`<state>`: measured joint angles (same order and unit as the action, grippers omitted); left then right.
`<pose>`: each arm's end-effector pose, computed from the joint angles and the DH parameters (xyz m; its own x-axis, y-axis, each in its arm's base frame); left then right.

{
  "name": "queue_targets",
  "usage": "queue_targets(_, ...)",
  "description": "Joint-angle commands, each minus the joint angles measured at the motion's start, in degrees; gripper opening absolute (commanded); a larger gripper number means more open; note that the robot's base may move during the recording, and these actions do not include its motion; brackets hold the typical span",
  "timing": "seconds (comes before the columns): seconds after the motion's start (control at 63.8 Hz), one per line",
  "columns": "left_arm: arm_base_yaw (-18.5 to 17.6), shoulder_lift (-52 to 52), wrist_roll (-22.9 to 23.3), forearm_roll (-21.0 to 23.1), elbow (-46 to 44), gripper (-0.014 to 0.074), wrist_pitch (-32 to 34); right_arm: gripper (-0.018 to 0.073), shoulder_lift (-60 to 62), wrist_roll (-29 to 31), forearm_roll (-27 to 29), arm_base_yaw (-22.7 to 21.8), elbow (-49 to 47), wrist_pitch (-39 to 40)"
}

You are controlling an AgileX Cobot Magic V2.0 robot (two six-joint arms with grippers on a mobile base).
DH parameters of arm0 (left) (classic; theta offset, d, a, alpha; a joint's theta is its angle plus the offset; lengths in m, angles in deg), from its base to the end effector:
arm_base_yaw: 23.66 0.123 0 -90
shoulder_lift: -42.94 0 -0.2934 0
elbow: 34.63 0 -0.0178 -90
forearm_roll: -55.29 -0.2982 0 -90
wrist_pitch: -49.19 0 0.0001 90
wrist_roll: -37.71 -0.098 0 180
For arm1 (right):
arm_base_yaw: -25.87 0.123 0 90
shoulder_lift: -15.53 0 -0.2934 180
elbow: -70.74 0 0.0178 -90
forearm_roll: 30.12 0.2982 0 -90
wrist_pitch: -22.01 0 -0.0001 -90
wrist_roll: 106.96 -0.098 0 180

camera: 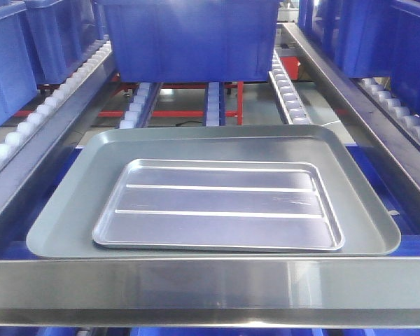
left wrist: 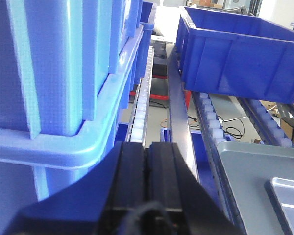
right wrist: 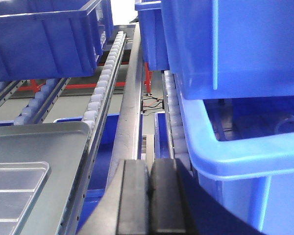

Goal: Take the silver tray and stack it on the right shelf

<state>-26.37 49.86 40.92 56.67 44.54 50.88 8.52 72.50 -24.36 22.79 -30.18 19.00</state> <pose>0.1025 -0.0048 0.2059 0.0934 -0.0845 -0.9920 0.0542 0.9953 -0.0797 0.1030 -0.0050 0.1984 0.0212 0.1086 -0.9939 0.0464 0.9929 0.1095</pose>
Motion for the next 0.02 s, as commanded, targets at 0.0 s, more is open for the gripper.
queue_targets(0.0,0.0,-0.83,-0.02,0.34,1.13,-0.0092,4.88,0.0053,1.23,0.54,0.23,-0.34,-1.04,5.42)
